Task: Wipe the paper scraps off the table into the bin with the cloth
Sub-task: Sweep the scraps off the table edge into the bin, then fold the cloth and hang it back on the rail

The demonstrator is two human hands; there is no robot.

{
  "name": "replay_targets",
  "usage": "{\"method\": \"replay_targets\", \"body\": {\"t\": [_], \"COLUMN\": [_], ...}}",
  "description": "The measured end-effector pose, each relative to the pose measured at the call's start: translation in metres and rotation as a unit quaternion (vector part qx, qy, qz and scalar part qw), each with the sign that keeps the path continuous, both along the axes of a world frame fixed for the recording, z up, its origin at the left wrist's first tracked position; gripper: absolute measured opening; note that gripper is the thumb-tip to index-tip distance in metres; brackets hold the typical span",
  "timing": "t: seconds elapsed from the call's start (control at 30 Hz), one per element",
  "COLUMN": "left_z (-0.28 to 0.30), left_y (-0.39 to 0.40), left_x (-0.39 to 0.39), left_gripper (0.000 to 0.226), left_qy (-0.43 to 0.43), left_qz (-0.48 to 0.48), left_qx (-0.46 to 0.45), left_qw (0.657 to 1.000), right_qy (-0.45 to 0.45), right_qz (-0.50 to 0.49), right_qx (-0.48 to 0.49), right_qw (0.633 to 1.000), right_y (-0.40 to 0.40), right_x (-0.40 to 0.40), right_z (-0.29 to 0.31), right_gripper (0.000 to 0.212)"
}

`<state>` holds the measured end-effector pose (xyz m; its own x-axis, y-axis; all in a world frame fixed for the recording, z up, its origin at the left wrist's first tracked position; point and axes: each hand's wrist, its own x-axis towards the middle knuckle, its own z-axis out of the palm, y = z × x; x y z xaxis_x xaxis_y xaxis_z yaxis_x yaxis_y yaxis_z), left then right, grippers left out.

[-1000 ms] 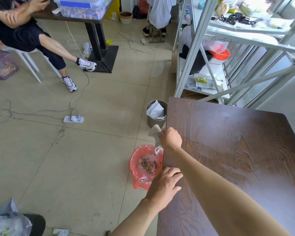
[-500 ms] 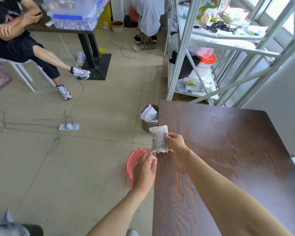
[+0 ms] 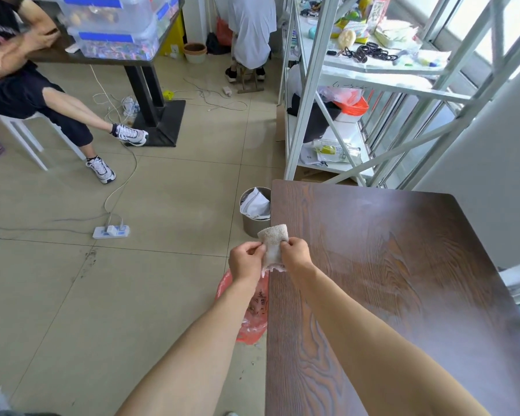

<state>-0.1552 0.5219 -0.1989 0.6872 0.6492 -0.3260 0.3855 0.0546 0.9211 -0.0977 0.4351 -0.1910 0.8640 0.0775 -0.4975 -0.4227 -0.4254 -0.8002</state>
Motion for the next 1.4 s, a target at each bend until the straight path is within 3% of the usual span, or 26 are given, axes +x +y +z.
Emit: {"method": "replay_targets", "body": {"t": [0.13, 0.23, 0.43, 0.53, 0.6, 0.73, 0.8, 0.9, 1.07, 1.4], "left_z": [-0.013, -0.021, -0.015, -0.013, -0.008, 0.007, 0.013, 0.023, 0.044, 0.084], "left_y": [0.015, 0.028, 0.034, 0.035, 0.030, 0.019, 0.015, 0.006, -0.016, -0.110], "left_x": [-0.003, -0.002, 0.006, 0.007, 0.007, 0.004, 0.003, 0.001, 0.004, 0.033], "left_gripper": [0.013, 0.020, 0.031, 0.031, 0.023, 0.027, 0.029, 0.026, 0.023, 0.011], "left_qy": [0.035, 0.093, 0.163, 0.151, 0.117, 0.045, 0.031, 0.011, 0.016, 0.049], "left_qz": [0.059, -0.002, -0.114, -0.114, -0.123, -0.136, -0.114, -0.117, -0.144, -0.243], "left_qx": [-0.018, 0.030, 0.017, 0.001, -0.069, -0.146, -0.130, -0.087, -0.038, 0.125], "left_qw": [0.998, 0.995, 0.980, 0.982, 0.983, 0.979, 0.984, 0.989, 0.989, 0.961], "right_qy": [-0.014, -0.037, -0.092, -0.097, -0.106, -0.069, -0.041, -0.034, -0.026, -0.093], "right_qz": [-0.023, -0.005, 0.047, 0.058, 0.076, 0.058, 0.012, -0.015, -0.002, -0.072], "right_qx": [-0.055, -0.082, -0.127, -0.126, -0.117, -0.022, 0.024, 0.016, 0.031, 0.024], "right_qw": [0.998, 0.996, 0.987, 0.986, 0.985, 0.996, 0.999, 0.999, 0.999, 0.993], "right_y": [-0.006, -0.008, -0.004, 0.000, 0.004, 0.011, 0.011, 0.001, -0.026, -0.143], "right_x": [0.004, 0.006, 0.003, 0.000, -0.002, -0.010, -0.011, -0.010, -0.013, -0.005], "right_z": [0.003, 0.006, 0.016, 0.019, 0.021, 0.022, 0.019, 0.018, 0.031, 0.087], "right_gripper": [0.028, 0.026, 0.021, 0.025, 0.026, 0.044, 0.038, 0.015, 0.019, 0.016]}}
